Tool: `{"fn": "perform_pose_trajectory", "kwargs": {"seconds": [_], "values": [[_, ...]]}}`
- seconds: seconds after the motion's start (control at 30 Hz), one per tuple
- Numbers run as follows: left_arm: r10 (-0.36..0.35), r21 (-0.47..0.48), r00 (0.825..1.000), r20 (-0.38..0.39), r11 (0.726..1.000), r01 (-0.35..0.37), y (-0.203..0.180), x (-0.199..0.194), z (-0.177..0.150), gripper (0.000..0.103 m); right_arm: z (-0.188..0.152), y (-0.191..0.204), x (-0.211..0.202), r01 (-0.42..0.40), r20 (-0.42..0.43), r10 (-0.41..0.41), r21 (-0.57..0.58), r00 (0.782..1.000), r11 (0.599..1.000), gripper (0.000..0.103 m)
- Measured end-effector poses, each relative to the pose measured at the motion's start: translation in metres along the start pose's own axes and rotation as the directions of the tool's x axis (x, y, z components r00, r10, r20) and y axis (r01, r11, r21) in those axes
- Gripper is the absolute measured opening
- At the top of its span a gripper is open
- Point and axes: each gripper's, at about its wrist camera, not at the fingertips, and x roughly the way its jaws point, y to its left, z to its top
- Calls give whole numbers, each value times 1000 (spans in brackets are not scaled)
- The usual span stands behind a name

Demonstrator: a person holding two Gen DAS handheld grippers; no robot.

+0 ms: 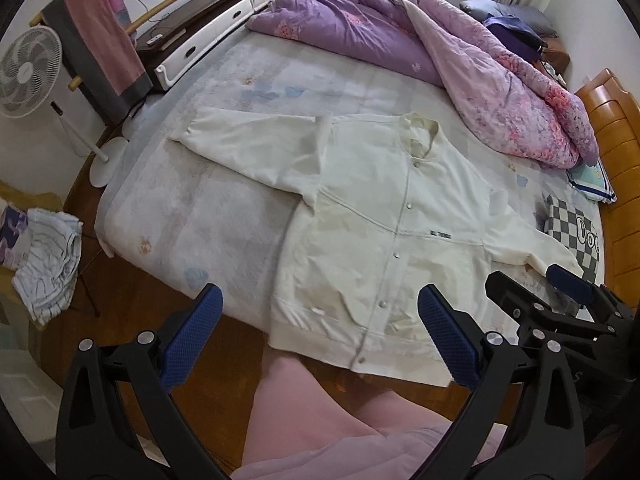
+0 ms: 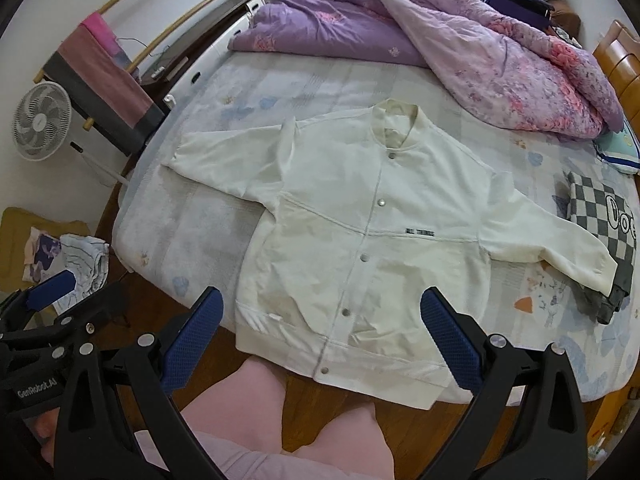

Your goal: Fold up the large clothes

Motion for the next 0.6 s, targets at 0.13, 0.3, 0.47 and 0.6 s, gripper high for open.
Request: {"fn": "perform_pose_trajectory", "kwargs": {"seconds": [0.13, 0.3, 0.47, 0.6], "values": [[-14, 16, 1000, -24, 1000, 14, 42, 21, 41, 98, 28, 38, 26, 37, -31, -36, 25, 999, 999, 95], [-88, -13, 996, -32, 996, 88, 102, 57, 90, 98, 70, 84, 61, 73, -61, -70, 49, 996, 996, 95], [-162, -57, 987, -7, 985, 161, 150, 97, 134, 98, 107, 116, 102, 80, -94, -73, 75, 993, 994, 95], [-144, -130, 987, 67, 980, 151, 193, 142, 169, 98, 133, 136, 140, 99, -123, -89, 70, 988, 993, 95]]}}
